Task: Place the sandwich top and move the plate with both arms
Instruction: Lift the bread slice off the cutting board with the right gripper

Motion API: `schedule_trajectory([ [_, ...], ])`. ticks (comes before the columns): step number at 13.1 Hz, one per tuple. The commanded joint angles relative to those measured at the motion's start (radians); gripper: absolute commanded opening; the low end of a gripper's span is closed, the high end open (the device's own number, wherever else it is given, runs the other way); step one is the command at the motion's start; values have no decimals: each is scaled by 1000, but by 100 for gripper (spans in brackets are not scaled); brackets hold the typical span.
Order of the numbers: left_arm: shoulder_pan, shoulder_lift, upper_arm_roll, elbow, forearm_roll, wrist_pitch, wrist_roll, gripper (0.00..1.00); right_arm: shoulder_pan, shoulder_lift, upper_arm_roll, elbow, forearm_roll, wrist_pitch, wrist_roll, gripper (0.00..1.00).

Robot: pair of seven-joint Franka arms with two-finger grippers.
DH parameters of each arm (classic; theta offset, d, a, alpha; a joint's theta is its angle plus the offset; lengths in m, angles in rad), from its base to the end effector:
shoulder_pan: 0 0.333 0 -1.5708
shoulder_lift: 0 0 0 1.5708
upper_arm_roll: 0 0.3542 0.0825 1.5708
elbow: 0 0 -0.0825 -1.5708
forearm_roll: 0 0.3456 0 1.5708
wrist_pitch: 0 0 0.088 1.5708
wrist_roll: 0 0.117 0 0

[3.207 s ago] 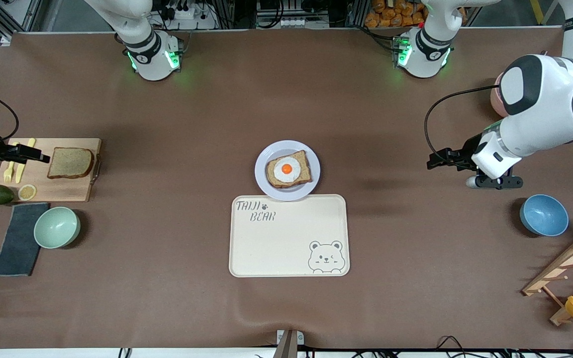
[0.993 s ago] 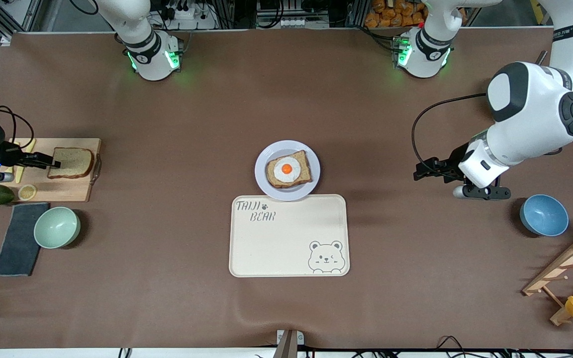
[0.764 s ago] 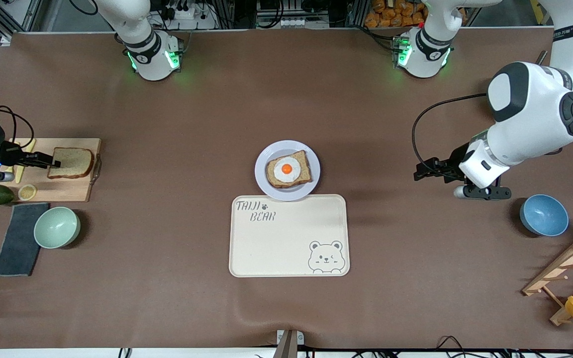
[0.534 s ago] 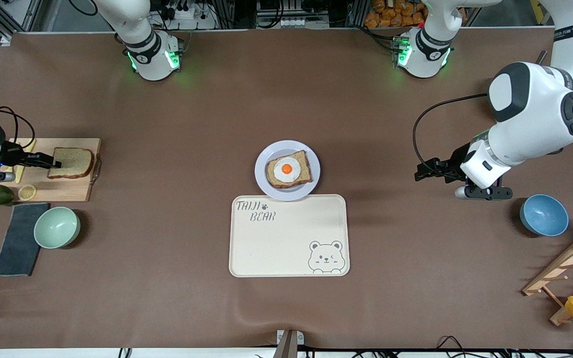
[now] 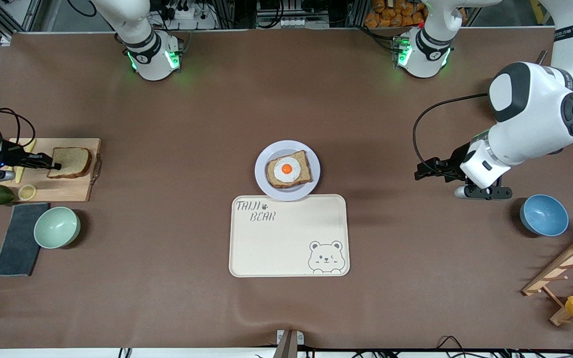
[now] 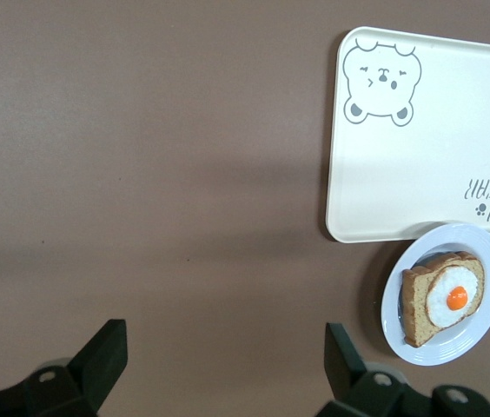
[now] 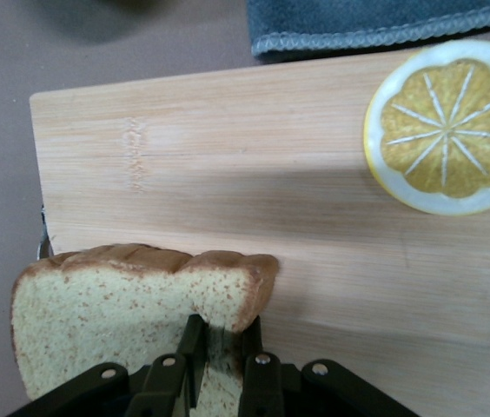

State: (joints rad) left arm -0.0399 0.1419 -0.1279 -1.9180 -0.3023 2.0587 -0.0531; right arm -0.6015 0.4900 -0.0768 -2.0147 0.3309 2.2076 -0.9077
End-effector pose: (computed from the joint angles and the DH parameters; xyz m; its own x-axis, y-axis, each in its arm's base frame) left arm 0.5542 -0.1094 0.4688 0.9991 0.0241 -0.0362 0.0333 -0.9598 0.2786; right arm 0.4480 -0.3413 0.2419 0.9981 0.0068 -0.0614 -0.0143 -0.9413 -0.3373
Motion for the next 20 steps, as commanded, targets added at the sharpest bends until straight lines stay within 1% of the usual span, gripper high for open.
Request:
schedule_trajectory([
  [1,5,1,-3,14,-18,-17,-11,100,-14,12,19,5,16,15,-23,0],
  [3,6,-7,-3,10,-18,-18,-10,100,-14,7,19,13,16,-6,-16,0],
  [5,5,-10,-3,10,-17,-18,-10,100,-9,7,20,56,14,-64,-10,0],
  [8,5,-4,-3,10,-17,-18,-10,100,19,4,20,97,14,-115,9,0],
  [11,5,-1,-3,13,-18,-15,-10,100,29,4,20,119,14,-129,10,0],
  [14,6,1,-3,13,-18,-15,-10,100,32,4,23,148,17,-213,64,0],
  [15,6,1,-3,13,-18,-15,-10,100,43,4,23,159,17,-239,75,0],
  [17,5,2,-3,13,-18,-14,-10,100,61,-4,28,159,23,-249,78,0],
  [18,5,2,-4,13,-18,-14,-10,100,75,-19,34,159,46,-258,79,0],
  [19,6,1,-3,13,-18,-14,-10,100,104,-31,34,159,65,-270,114,0],
  [20,6,1,-3,13,-18,-12,-8,100,136,-45,35,159,65,-273,166,0],
])
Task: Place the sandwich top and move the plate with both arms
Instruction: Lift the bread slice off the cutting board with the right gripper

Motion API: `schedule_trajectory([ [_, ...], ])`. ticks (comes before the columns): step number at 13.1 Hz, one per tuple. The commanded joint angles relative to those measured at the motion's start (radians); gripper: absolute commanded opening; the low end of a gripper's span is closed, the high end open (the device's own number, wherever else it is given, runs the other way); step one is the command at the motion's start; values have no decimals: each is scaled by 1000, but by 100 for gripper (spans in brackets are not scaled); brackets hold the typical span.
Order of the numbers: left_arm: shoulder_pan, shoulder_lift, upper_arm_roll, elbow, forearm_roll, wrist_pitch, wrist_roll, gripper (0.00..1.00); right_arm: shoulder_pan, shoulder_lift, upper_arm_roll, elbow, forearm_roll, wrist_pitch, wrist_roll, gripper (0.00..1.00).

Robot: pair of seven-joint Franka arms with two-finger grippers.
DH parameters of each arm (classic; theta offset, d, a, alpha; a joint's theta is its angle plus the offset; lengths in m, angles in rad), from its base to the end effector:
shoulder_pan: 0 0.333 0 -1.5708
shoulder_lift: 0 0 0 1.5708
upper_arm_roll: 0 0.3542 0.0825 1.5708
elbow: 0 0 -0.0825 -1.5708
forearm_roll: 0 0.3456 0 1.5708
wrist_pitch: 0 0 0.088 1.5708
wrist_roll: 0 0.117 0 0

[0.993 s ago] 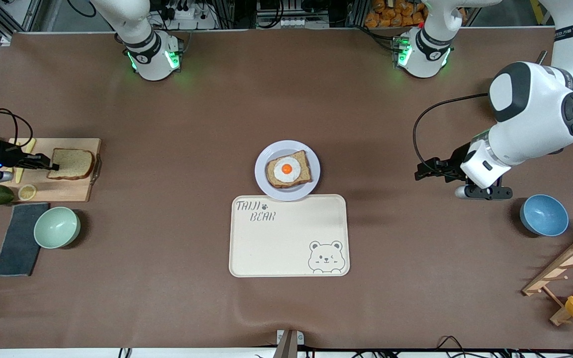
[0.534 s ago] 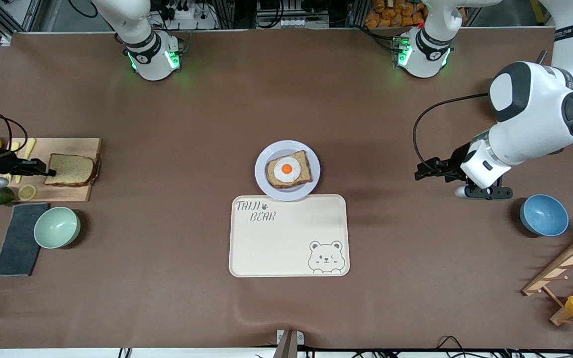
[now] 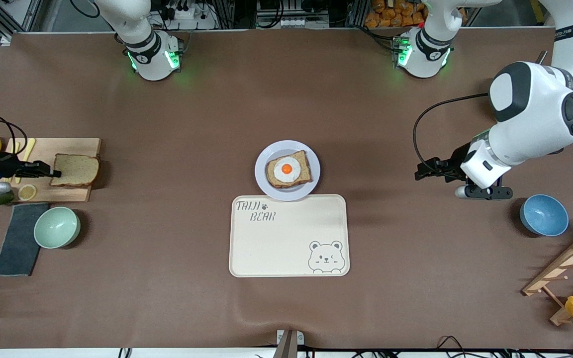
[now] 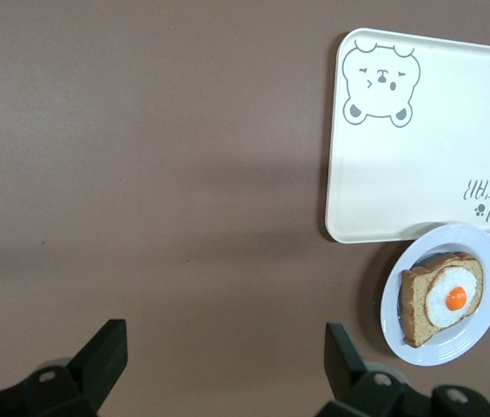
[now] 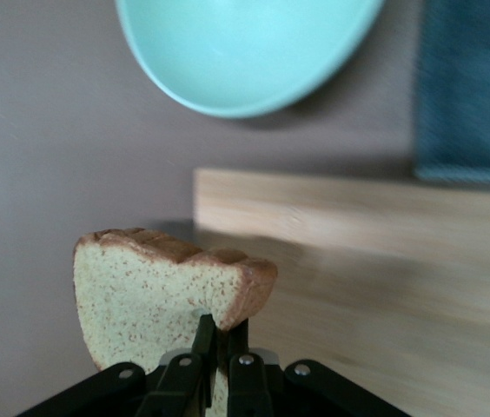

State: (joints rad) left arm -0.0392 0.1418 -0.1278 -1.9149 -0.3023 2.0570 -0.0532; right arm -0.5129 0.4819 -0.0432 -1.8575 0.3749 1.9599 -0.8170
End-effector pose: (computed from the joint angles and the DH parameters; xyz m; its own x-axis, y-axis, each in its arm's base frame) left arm 0.5547 -0.1091 0.4700 0.9991 0.0246 -0.0347 0.0333 -0.9597 0.2791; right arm 0.5123 -0.2838 0.2898 0.9937 0.0721 -0.0859 0.0259 -0.8931 -0.4490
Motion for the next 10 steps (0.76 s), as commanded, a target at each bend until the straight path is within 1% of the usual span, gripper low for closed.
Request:
schedule_trajectory([
  [1,7,-1,-3,10,-18,-11,-7,100,88,-54,3,6,28,-26,116,0],
  [5,21,-21,-3,8,-20,-18,-1,100,207,-66,8,21,128,-38,182,0],
  [8,41,-34,-3,4,-18,-34,9,100,322,-112,8,21,154,-64,358,0],
  [10,41,-30,-3,8,-18,-34,9,100,402,-137,8,21,179,-76,435,0],
])
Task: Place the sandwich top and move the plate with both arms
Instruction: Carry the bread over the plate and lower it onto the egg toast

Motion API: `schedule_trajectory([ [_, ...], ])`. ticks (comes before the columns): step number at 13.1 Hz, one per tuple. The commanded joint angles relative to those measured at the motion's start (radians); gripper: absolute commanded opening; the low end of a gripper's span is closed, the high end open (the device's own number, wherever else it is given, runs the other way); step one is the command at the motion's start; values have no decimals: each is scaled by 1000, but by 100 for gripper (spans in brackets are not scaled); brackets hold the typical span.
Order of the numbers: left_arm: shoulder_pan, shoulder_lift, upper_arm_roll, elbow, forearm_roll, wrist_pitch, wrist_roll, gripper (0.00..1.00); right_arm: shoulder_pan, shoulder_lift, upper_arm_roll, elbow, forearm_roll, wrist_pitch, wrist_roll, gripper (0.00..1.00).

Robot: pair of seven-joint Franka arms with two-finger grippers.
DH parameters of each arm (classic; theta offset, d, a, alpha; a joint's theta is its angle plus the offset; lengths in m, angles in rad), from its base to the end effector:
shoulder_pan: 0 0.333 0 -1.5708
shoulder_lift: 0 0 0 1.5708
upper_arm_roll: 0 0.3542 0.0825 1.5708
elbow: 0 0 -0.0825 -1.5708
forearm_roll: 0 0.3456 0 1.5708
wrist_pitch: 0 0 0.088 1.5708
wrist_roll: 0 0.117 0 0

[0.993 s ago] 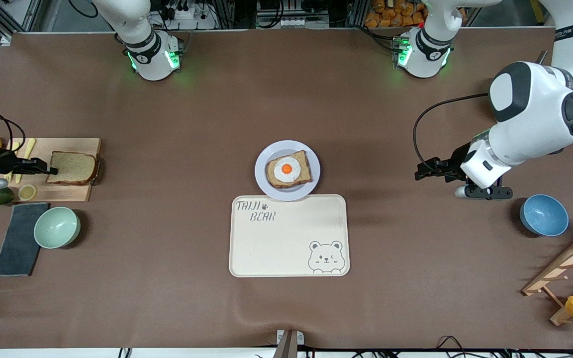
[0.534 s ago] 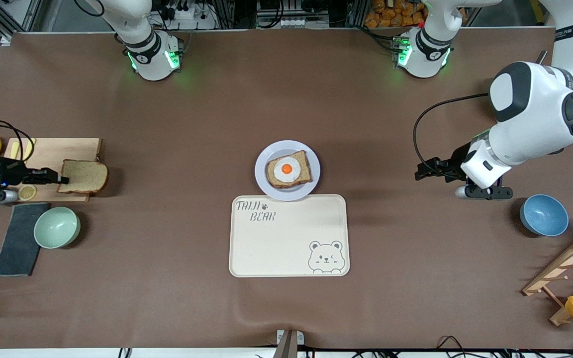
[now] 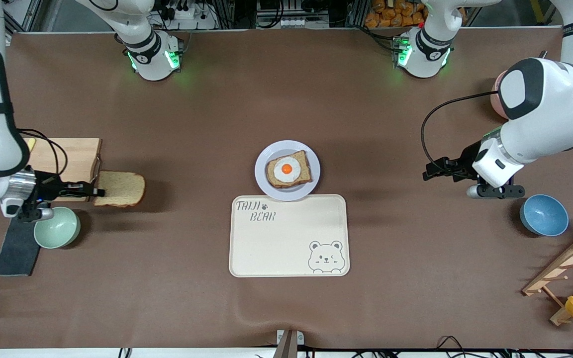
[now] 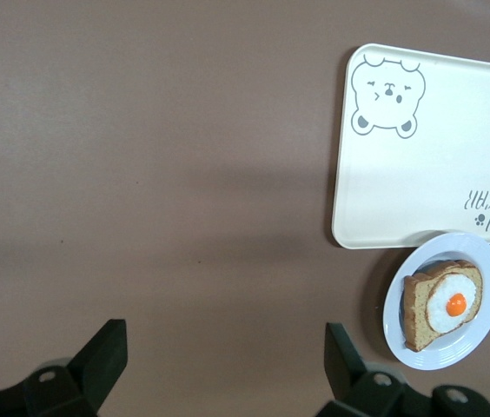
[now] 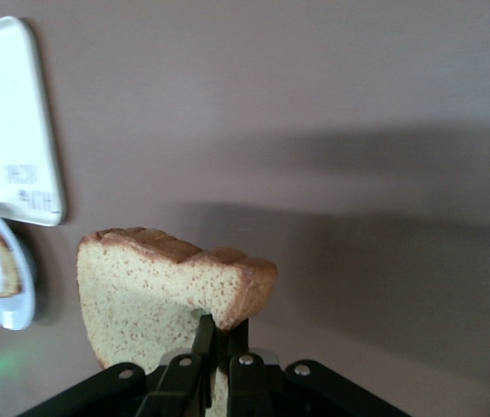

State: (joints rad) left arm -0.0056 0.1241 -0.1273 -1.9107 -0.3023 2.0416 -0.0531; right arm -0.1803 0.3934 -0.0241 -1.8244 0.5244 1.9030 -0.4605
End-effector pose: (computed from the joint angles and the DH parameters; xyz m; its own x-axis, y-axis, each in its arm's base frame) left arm 0.5545 -0.0906 0.4804 0.9981 0.0543 -0.0276 0.0599 -0.9581 0.2803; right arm 0.5877 -0.0786 0.3560 0.9903 0.0387 -0.1333 -0.0339 -0.8635 -0.5032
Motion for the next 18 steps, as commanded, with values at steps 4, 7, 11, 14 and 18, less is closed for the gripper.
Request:
schedule_trajectory([
  [4,6,-3,-3,4,-20,-9,9,100,194,-51,-13,-10,117,-13,189,0],
  [7,3,5,-3,4,-20,-4,9,100,281,-38,-13,-10,182,25,226,0],
  [11,1,11,-3,4,-20,-1,9,100,427,-2,-13,-32,250,178,232,0],
  [14,2,15,-3,5,-20,0,9,100,559,42,-13,-26,325,249,232,0],
  [18,1,15,-3,4,-20,6,9,100,726,100,-13,-12,430,413,322,0],
])
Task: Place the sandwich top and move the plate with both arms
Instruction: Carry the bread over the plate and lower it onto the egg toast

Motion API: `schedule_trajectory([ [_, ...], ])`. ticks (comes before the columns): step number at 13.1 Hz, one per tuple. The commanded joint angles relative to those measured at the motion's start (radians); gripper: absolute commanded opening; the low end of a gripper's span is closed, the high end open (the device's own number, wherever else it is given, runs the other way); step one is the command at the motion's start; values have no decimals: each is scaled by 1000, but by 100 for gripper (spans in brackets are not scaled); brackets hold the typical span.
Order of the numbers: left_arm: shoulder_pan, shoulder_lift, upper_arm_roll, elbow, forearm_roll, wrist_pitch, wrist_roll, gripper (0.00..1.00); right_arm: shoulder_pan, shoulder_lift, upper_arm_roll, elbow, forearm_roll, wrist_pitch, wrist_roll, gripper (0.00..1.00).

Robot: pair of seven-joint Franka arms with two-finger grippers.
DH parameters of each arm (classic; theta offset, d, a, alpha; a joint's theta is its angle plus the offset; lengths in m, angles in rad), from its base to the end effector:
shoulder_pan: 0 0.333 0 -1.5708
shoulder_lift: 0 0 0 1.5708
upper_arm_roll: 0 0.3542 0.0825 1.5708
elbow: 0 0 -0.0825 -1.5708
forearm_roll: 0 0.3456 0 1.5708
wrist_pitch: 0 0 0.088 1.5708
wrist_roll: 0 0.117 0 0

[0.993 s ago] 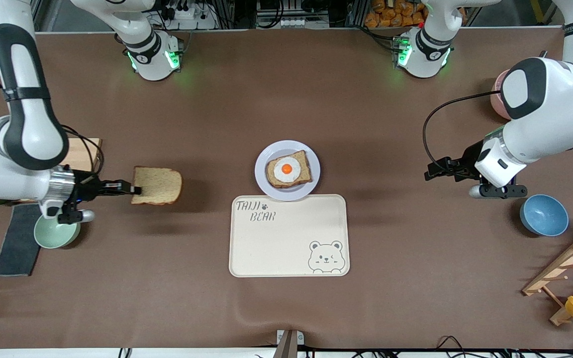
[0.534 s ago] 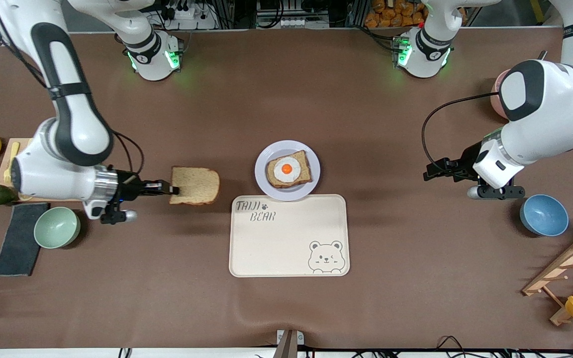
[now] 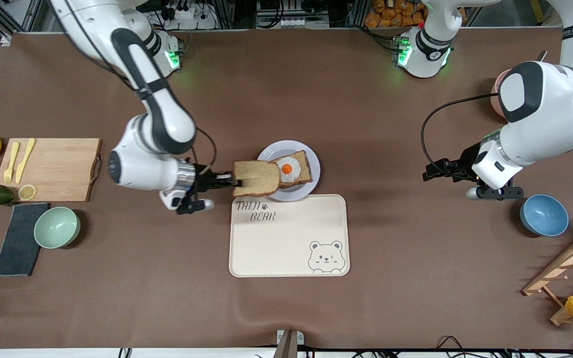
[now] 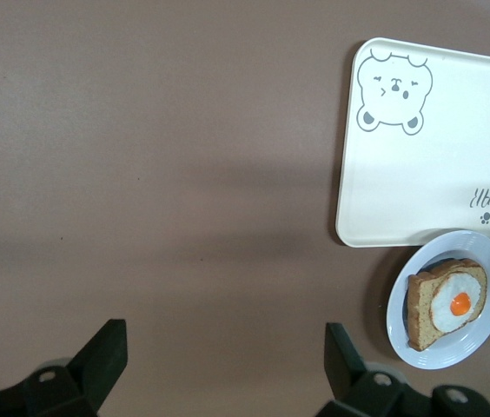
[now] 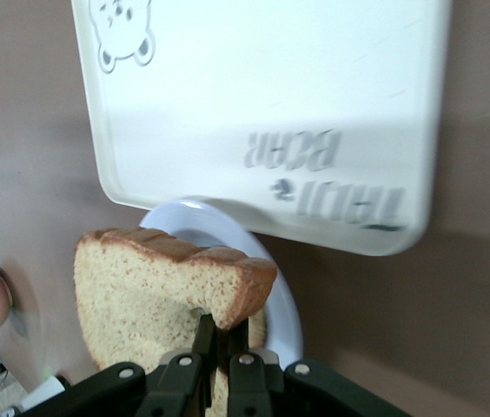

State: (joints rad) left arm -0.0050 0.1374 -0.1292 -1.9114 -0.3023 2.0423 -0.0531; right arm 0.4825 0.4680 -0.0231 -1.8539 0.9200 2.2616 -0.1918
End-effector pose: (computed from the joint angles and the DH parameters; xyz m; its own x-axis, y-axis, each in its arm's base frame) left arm 0.5563 -0.0912 0.4728 0.9977 0.0532 -0.0409 0.0625 -0.9581 0.2795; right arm 0.5540 0.3060 0.3239 0.9901 0.0645 -0.1244 -0.0251 -0.7919 -0.6102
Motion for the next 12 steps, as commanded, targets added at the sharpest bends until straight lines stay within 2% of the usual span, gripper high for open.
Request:
schedule_trajectory([
  [1,0,2,-1,6,-20,6,9,100,80,37,-14,18,36,84,70,0],
  [3,0,2,-1,5,-20,6,9,100,119,60,-14,18,49,116,72,0],
  [5,0,4,-1,3,-20,6,9,100,157,80,-14,18,100,150,71,0],
  [12,-6,24,-3,3,-20,25,9,100,189,104,-14,13,103,184,72,0],
])
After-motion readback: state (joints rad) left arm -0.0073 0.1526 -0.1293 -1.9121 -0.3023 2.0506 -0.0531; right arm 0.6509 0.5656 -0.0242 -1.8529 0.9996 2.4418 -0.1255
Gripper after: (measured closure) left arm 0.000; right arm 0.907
